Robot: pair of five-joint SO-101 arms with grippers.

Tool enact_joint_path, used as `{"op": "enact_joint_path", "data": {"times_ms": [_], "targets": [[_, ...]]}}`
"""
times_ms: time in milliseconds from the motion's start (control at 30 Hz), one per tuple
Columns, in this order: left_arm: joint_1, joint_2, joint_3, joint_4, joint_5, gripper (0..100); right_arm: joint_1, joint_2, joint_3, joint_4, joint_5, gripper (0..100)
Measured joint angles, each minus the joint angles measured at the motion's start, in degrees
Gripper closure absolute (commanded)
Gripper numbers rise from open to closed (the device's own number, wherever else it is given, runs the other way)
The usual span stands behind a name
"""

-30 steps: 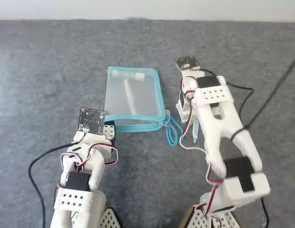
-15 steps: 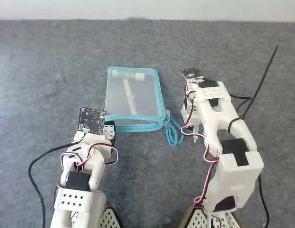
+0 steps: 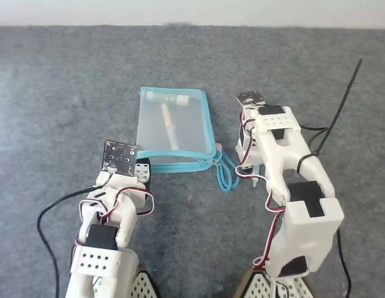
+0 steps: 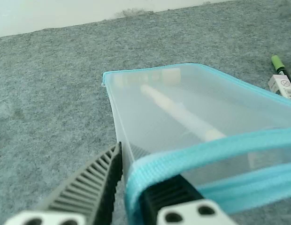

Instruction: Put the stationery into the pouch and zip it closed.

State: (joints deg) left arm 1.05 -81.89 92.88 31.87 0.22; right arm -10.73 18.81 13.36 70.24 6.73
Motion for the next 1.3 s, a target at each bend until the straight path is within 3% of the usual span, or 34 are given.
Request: {"op": "enact_joint_path", "data": {"times_ms": [167, 333, 733, 1000, 1133, 1300], "targets": [[0.0, 0.0, 0.0, 0.0, 0.0, 99, 0.1, 1.1, -0.5, 0.2, 0.0, 85.7], [0.0, 0.0, 0.0, 0.0, 0.0, 99, 0.5, 1.2, -0.8, 0.1, 0.0, 99.7], [0.0, 0.0, 0.0, 0.0, 0.0, 99, 3.6, -1.2, 0.4, 2.8, -0.1, 99.1], [0.0, 0.0, 0.0, 0.0, 0.0, 99, 7.3, -18.5, 7.8, 4.7, 0.3, 99.1], [0.0, 0.0, 0.0, 0.0, 0.0, 99, 7.4, -31.4, 10.2, 9.0, 5.1, 99.1], [0.0, 0.0, 0.0, 0.0, 0.0, 99, 2.2, -48.8, 10.3, 18.4, 11.2, 99.1]]}}
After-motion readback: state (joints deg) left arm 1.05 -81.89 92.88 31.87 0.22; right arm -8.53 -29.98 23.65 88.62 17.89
